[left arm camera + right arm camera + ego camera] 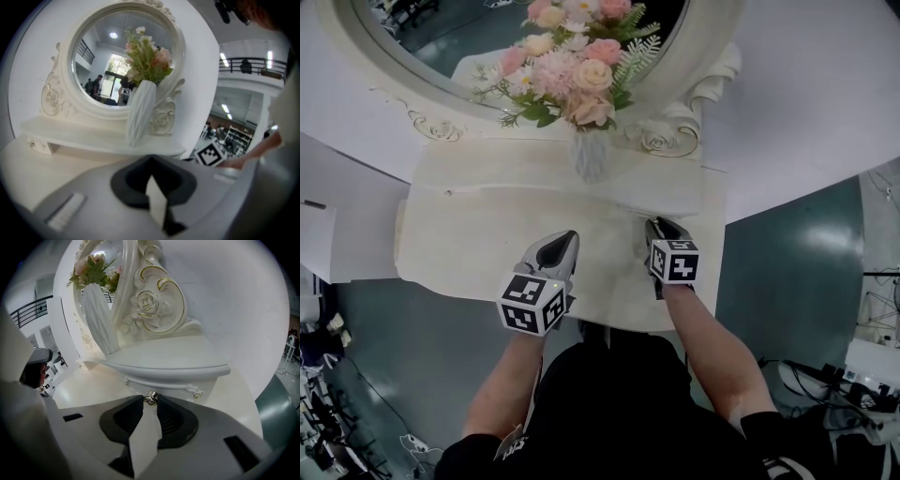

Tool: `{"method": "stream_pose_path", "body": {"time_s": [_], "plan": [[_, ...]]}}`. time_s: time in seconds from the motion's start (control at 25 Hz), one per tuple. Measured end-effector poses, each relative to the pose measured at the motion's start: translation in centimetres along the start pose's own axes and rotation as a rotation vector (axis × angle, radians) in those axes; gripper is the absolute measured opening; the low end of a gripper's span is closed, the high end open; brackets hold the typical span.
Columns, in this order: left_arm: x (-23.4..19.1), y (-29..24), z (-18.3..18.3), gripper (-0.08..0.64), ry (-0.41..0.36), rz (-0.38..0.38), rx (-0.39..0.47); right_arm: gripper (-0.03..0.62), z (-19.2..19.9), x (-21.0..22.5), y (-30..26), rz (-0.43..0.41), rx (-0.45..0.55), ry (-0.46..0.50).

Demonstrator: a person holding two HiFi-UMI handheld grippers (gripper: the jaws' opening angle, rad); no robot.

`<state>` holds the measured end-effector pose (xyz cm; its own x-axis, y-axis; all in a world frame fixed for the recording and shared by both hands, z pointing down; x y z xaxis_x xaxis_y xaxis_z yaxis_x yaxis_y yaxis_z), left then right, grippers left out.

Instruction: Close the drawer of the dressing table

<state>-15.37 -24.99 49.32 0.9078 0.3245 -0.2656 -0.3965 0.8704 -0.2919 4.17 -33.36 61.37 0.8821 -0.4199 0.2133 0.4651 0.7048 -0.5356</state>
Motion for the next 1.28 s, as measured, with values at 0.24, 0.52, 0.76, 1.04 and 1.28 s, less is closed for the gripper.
{"method": "stream_pose_path", "body": {"time_s": [0.24,0.52,0.76,1.04,1.28], "plan": [[0.1,0.6,-0.9,0.006,-0.011,0.004,0.018,0.087,-0.4,0.3,-0.6,0.011,0.000,0.000],[0.1,2.0,-1.9,0.005,-0.032,0.017,0.033,0.087,-0.6,0.2,-1.0,0.035,0.007,-0.006],[0.0,2.1,-2.1,0.005,-0.043,0.017,0.039,0.089,-0.6,0.2,-1.1,0.033,0.000,-0.002],[0.4,2.6,-2.9,0.005,-0.060,0.031,0.063,0.118,-0.7,0.2,-0.1,0.048,0.004,-0.008],[0.9,5.0,-3.5,0.005,-0.082,0.056,0.099,0.107,0.1,-0.9,3.7,0.065,0.040,-0.030]]}}
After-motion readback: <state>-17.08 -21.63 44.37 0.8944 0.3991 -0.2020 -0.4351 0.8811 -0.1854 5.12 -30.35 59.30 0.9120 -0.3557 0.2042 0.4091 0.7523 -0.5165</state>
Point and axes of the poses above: the fingertips, and each gripper's own axes: y backward along the fingers, x to its right, z out of its underside, the point moved 4 cm from there along y, backward along the fingers, and after that the axes turned 11 degrees about x, right-handed, at the moved point
